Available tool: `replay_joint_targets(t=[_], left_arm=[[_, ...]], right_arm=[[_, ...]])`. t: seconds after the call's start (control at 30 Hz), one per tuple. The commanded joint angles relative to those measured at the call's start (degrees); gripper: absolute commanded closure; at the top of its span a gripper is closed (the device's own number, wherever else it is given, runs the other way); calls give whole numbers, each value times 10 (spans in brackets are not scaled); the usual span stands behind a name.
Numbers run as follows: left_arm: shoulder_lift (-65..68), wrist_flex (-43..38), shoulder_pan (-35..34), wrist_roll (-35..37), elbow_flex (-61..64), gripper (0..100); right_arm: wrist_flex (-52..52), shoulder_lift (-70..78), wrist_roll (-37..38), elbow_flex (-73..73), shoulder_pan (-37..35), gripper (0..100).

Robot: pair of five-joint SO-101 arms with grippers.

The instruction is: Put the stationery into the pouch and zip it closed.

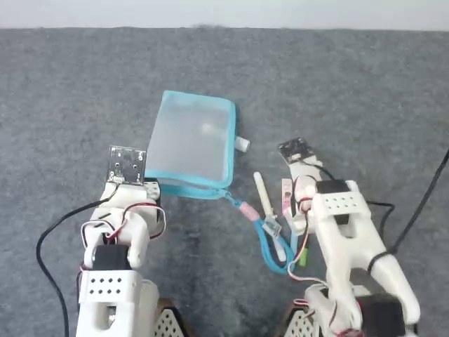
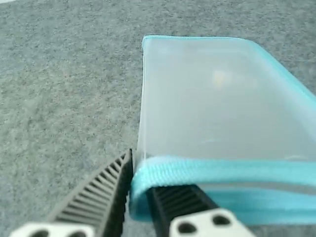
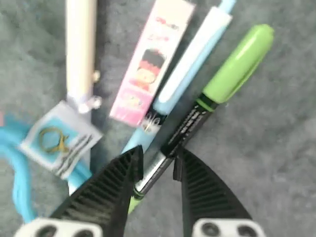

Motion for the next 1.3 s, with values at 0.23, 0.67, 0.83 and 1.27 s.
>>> replay_joint_targets(t=[0.23, 0.67, 0.83, 1.27], left_arm=[[-10, -21, -4, 4, -8, 987], [-11, -21, -4, 4, -2, 987], [-11, -21, -4, 4, -2, 987], [-11, -21, -4, 4, -2, 987]], right_arm=[[-21, 67, -1, -15, 32, 909], [70, 73, 0, -197, 87, 991], [85, 81, 0, -280, 89, 991], [11, 232, 32, -331, 89, 988]])
